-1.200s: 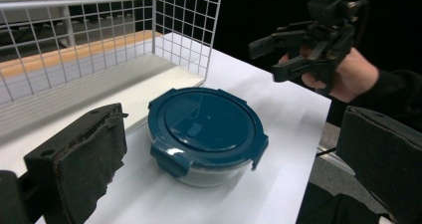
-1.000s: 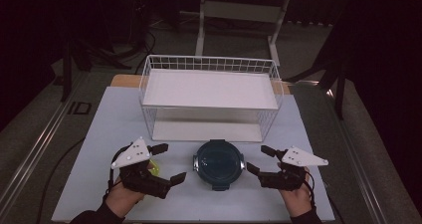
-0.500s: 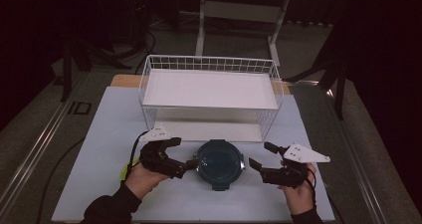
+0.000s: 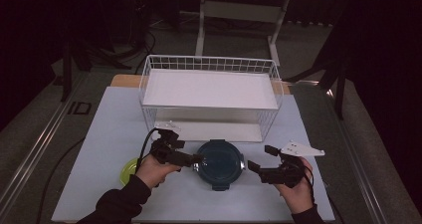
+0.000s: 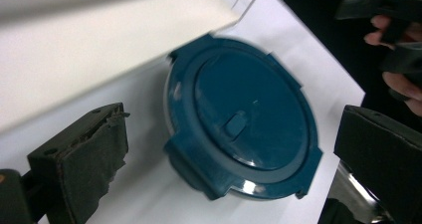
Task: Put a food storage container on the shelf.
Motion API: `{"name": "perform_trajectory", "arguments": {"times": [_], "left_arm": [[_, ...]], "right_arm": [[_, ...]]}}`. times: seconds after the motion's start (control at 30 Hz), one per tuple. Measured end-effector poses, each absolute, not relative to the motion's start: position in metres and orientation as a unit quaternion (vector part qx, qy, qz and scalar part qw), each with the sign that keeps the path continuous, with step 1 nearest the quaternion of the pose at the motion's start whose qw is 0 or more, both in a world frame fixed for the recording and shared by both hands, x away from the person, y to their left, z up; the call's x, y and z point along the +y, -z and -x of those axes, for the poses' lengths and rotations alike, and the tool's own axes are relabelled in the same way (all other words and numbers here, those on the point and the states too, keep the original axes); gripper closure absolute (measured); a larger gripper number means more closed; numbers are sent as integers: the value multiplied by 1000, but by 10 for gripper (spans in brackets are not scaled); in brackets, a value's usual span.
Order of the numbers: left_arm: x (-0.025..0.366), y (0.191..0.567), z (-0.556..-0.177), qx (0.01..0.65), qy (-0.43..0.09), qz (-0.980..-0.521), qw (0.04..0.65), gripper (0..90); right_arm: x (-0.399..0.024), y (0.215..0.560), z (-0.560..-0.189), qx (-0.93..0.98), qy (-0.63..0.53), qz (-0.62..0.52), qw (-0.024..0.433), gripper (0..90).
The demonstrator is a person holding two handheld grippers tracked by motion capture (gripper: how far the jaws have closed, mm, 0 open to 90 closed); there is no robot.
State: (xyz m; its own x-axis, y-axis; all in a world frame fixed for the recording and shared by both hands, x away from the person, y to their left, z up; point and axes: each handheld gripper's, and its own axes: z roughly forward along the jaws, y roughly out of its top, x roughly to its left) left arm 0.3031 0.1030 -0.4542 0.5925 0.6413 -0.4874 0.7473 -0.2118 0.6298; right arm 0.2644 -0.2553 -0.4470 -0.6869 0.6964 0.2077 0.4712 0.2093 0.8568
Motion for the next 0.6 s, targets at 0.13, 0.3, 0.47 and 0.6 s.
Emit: {"name": "perform_trajectory", "arguments": {"times": [0.13, 0.3, 0.47, 0.6], "left_arm": [[101, 463, -306, 488, 81, -766, 411, 81], [99, 468, -308, 524, 88, -757, 379, 198], [100, 473, -309, 544, 105, -748, 365, 290], [102, 482, -310, 561, 135, -733, 359, 380]], "right_arm": [[-256, 454, -270, 770, -488, -403, 83, 121], [-256, 458, -274, 770, -482, -413, 62, 140], [-256, 462, -278, 769, -476, -424, 40, 167], [-254, 467, -283, 769, -467, -436, 14, 213]]}}
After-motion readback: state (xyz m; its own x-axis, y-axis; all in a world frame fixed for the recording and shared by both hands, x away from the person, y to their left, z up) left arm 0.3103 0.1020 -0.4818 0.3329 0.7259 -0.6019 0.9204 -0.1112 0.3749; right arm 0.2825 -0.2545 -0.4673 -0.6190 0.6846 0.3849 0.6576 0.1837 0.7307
